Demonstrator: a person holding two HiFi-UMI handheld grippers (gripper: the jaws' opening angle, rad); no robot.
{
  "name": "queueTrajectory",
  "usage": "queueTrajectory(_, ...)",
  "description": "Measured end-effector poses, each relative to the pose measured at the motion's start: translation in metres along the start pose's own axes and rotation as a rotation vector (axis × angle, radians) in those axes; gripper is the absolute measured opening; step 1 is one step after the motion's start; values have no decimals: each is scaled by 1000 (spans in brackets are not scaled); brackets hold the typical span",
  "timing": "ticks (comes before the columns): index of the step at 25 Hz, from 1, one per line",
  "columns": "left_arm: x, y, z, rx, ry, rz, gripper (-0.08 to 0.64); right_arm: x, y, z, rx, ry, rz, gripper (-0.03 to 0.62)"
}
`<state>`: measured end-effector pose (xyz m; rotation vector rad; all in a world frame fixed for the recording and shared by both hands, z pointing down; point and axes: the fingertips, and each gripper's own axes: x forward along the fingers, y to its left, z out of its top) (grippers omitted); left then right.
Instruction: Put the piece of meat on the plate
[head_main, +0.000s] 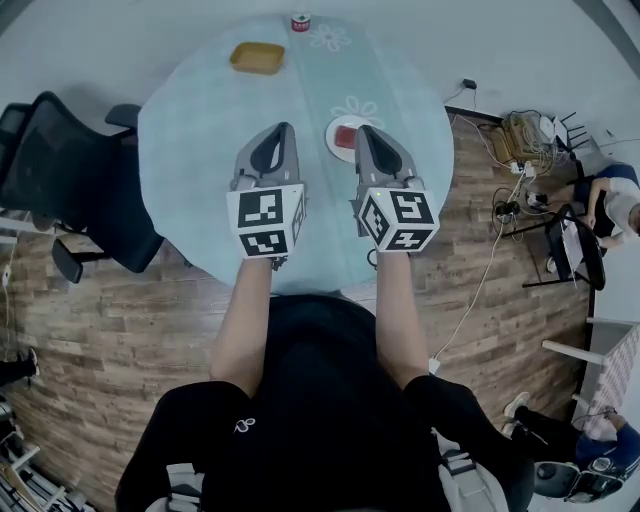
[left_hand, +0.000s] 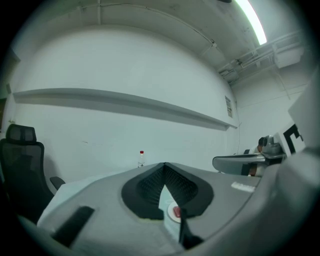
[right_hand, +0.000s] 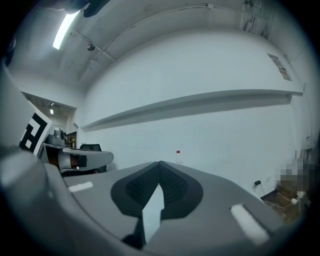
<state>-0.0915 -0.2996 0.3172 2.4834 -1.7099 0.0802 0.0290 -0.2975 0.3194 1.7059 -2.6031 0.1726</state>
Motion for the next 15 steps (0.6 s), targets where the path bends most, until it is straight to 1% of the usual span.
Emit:
queueTrajectory(7,6,-9,-3,-5,5,-21,-3,-6,-10,1,-13,10,-16,8)
queueTrajectory(15,8,-23,-4,-10,10,-41,-3,-13,-10,0,-37,13,14,8)
